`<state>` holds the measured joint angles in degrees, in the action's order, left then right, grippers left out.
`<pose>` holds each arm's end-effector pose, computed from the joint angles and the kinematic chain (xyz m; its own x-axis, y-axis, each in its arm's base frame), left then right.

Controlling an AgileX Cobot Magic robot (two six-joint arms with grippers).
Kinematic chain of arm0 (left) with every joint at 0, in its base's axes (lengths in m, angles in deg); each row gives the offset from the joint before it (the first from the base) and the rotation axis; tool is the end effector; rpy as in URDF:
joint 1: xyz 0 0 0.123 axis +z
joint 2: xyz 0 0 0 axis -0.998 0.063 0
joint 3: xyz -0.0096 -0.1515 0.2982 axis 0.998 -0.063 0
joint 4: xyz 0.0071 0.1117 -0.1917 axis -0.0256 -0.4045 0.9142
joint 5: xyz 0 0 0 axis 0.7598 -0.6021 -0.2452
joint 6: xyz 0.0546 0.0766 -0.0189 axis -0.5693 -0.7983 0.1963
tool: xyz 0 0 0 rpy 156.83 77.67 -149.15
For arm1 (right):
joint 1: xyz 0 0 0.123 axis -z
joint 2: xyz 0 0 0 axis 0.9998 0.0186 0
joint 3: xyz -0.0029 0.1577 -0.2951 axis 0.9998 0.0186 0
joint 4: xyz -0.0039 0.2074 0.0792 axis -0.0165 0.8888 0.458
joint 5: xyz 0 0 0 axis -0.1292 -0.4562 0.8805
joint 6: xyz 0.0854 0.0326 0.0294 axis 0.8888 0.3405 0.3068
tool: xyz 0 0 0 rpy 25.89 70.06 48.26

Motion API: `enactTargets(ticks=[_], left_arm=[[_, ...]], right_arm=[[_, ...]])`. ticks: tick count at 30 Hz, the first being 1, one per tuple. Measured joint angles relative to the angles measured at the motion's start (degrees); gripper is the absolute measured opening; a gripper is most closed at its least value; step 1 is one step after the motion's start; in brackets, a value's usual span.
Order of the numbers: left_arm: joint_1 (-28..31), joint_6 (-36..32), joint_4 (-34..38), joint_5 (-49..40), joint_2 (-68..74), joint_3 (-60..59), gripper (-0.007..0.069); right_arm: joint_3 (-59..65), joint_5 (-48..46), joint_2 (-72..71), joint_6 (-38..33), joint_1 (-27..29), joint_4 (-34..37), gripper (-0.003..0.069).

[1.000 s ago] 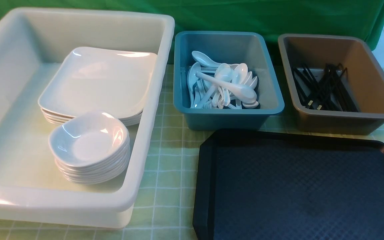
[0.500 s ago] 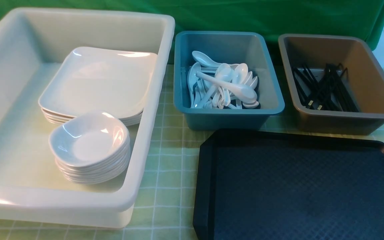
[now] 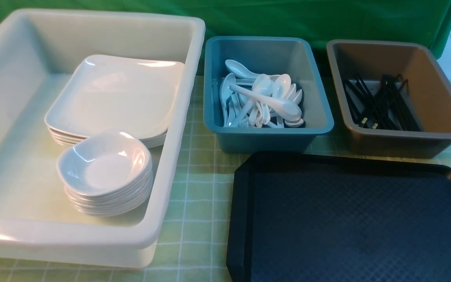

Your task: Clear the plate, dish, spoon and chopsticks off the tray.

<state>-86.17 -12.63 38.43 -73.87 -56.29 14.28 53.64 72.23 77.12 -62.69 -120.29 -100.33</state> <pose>-0.0200 -0.0006 0.1864 -0.1824 0.0325 -0.9827 0.0076 0.9995 0.0316 -0.0393 -0.0193 0.3631 0.4551 0.1936 -0.8692 -0.5194 0.8505 -0.0825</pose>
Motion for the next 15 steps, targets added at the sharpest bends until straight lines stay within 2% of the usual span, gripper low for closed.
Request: enactTargets(ticks=[15], left_arm=[[0.0, 0.07, 0.12, 1.61, -0.01, 0.0, -0.0006]], right_arm=[[0.05, 0.11, 0.0, 0.0, 0.0, 0.0, 0.0197]])
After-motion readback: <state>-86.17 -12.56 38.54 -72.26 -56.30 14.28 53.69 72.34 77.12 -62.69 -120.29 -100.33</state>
